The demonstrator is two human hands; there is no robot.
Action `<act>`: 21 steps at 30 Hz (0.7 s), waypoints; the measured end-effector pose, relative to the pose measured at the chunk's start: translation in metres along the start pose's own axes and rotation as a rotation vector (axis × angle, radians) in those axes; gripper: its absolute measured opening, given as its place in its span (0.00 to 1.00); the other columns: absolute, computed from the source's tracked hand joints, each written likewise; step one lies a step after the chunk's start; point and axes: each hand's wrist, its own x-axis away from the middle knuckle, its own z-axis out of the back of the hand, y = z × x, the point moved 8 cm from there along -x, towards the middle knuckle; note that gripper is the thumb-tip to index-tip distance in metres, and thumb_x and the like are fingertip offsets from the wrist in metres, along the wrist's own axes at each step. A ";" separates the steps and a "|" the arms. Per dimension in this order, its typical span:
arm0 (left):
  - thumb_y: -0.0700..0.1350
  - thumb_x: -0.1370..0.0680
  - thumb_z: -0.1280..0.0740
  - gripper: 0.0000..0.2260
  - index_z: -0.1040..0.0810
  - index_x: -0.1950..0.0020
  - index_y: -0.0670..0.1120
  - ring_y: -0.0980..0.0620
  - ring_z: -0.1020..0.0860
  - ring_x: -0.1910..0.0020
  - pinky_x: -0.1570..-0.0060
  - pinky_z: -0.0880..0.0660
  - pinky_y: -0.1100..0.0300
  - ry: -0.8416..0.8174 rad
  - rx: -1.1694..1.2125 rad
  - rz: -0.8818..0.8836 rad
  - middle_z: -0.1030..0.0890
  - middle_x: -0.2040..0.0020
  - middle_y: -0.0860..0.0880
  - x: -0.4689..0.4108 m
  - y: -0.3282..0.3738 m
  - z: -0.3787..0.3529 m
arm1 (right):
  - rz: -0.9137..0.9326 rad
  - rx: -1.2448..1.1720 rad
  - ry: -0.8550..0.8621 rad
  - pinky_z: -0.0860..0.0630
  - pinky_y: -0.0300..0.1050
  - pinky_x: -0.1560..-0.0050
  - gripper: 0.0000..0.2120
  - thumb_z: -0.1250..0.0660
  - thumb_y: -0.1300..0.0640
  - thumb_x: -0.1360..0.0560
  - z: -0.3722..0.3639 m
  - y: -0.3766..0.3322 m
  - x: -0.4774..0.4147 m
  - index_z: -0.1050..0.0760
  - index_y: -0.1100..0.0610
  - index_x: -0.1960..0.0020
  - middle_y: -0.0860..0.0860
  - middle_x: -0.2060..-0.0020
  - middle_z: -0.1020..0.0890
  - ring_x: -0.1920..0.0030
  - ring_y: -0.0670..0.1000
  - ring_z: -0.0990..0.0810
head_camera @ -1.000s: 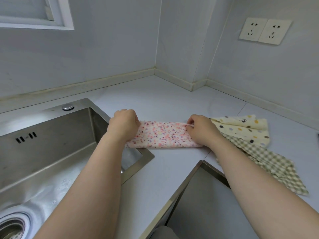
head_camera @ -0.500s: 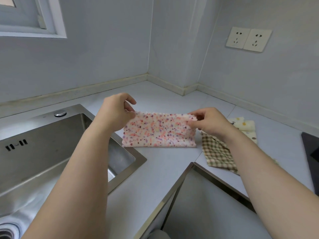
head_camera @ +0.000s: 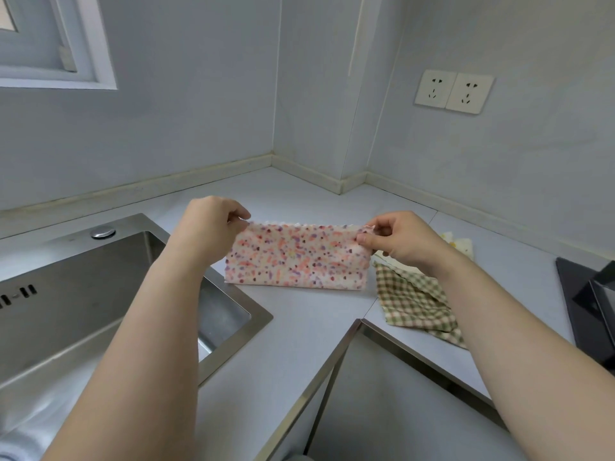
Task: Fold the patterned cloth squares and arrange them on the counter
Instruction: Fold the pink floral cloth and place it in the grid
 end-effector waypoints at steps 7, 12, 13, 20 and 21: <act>0.40 0.18 0.36 0.07 0.18 0.48 0.46 0.54 0.22 0.61 0.64 0.28 0.61 -0.032 -0.008 0.013 0.18 0.55 0.49 -0.002 0.006 -0.002 | 0.027 -0.043 0.044 0.31 0.27 0.69 0.03 0.27 0.60 0.23 0.007 -0.005 0.000 0.16 0.59 0.52 0.48 0.66 0.15 0.70 0.38 0.21; 0.38 0.18 0.38 0.08 0.21 0.50 0.48 0.51 0.19 0.62 0.60 0.22 0.56 -0.036 0.033 0.007 0.19 0.56 0.49 -0.002 0.009 -0.002 | -0.001 -0.002 0.105 0.30 0.29 0.70 0.07 0.23 0.61 0.26 0.010 0.000 -0.005 0.17 0.58 0.49 0.52 0.63 0.15 0.69 0.39 0.21; 0.38 0.18 0.38 0.08 0.21 0.50 0.49 0.52 0.19 0.62 0.61 0.22 0.57 -0.037 0.037 0.008 0.19 0.57 0.50 -0.002 0.009 -0.002 | 0.001 0.000 0.105 0.30 0.29 0.70 0.07 0.23 0.62 0.26 0.010 0.000 -0.005 0.16 0.58 0.49 0.52 0.63 0.16 0.68 0.39 0.20; 0.40 0.19 0.36 0.07 0.19 0.48 0.50 0.52 0.18 0.58 0.55 0.21 0.57 -0.073 0.064 -0.006 0.18 0.56 0.52 0.001 0.012 -0.003 | 0.006 0.019 0.081 0.31 0.27 0.72 0.12 0.25 0.69 0.28 0.006 -0.003 -0.007 0.16 0.57 0.48 0.52 0.61 0.15 0.67 0.37 0.20; 0.42 0.19 0.33 0.05 0.19 0.48 0.50 0.54 0.20 0.57 0.56 0.23 0.59 -0.076 0.060 -0.011 0.19 0.56 0.53 0.001 0.013 -0.003 | 0.003 0.016 0.082 0.30 0.28 0.71 0.12 0.24 0.68 0.28 0.007 -0.002 -0.008 0.15 0.56 0.49 0.53 0.60 0.14 0.65 0.39 0.19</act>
